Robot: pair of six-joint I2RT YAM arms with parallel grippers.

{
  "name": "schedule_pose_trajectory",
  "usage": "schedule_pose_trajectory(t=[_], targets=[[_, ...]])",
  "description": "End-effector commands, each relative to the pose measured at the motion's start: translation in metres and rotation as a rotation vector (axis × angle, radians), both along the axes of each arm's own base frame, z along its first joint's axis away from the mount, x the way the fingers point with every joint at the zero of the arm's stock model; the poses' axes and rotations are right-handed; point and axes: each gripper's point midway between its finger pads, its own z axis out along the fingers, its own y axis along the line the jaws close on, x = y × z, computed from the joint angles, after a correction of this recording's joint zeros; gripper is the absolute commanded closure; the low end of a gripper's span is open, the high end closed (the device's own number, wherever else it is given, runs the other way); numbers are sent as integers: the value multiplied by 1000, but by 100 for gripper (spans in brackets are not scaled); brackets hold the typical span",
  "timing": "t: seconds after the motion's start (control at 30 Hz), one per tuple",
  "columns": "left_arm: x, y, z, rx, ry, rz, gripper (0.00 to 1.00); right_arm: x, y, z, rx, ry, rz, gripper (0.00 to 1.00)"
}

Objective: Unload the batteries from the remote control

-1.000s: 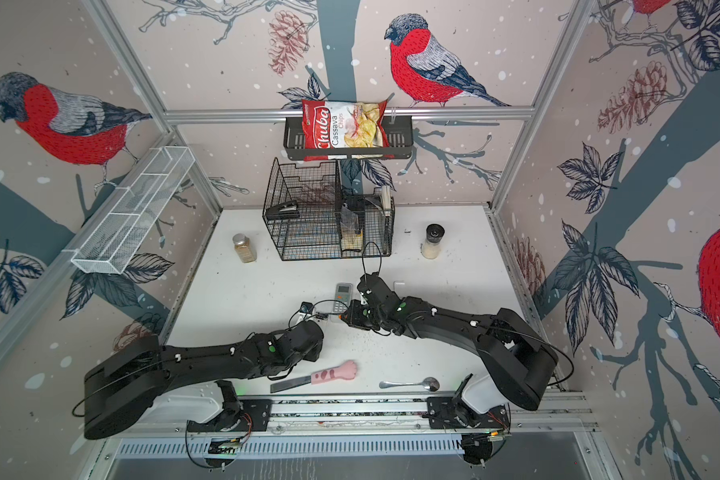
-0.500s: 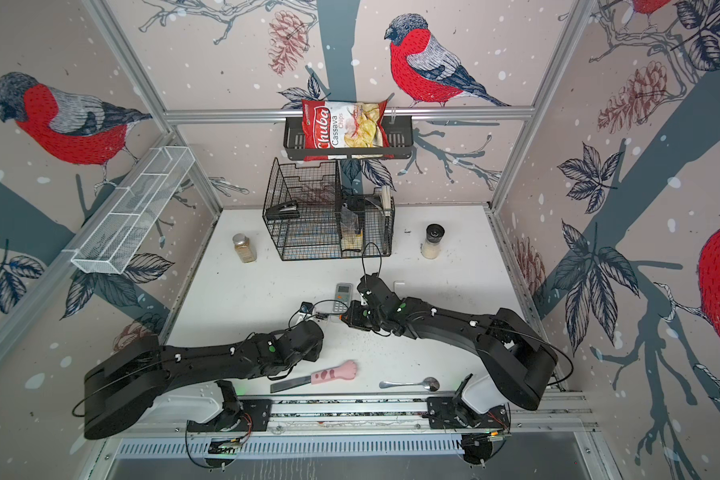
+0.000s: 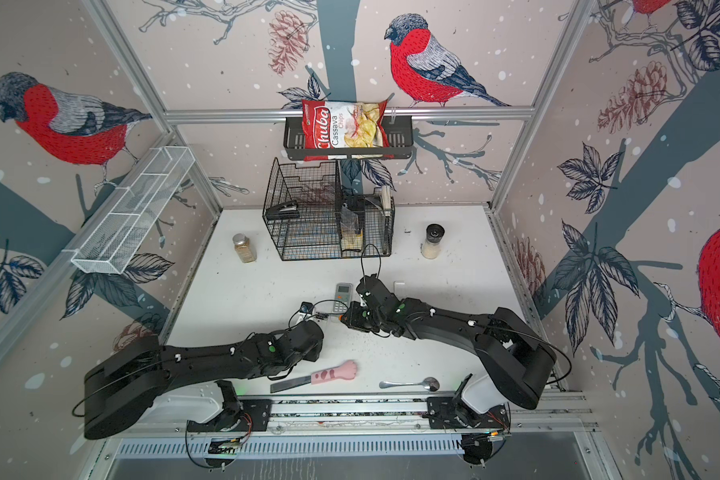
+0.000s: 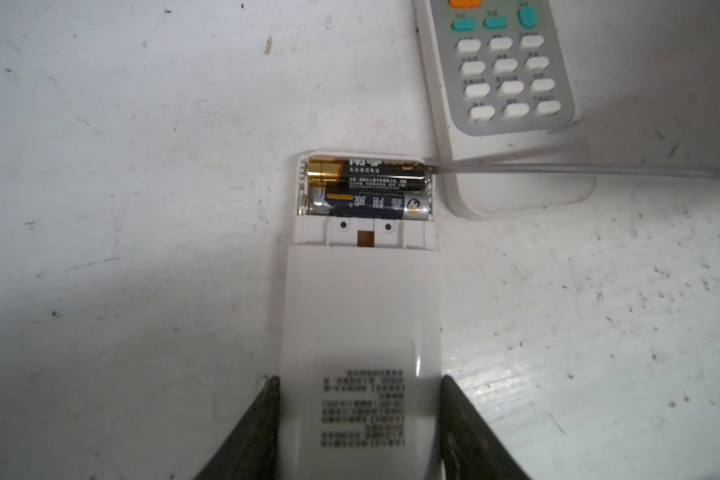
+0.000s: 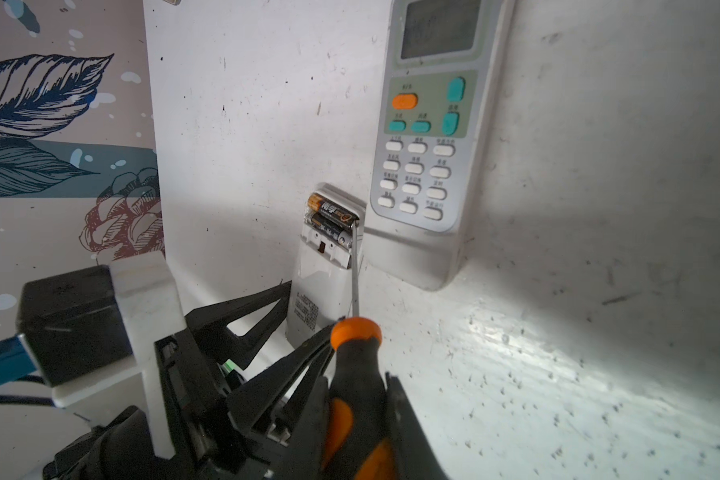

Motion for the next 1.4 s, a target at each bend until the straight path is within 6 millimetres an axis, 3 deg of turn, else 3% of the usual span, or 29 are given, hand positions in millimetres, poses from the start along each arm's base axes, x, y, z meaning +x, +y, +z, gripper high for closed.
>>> schedule_pose_trajectory(t=[0.0, 0.73, 1.37], targets=[[-63, 25, -37, 77, 331, -53, 68, 0, 9, 7, 47, -8, 16, 100], [-64, 23, -39, 76, 338, -62, 70, -5, 32, 34, 166, 7, 69, 100], [-65, 23, -39, 76, 343, -68, 72, -4, 37, 40, 173, 3, 63, 100]])
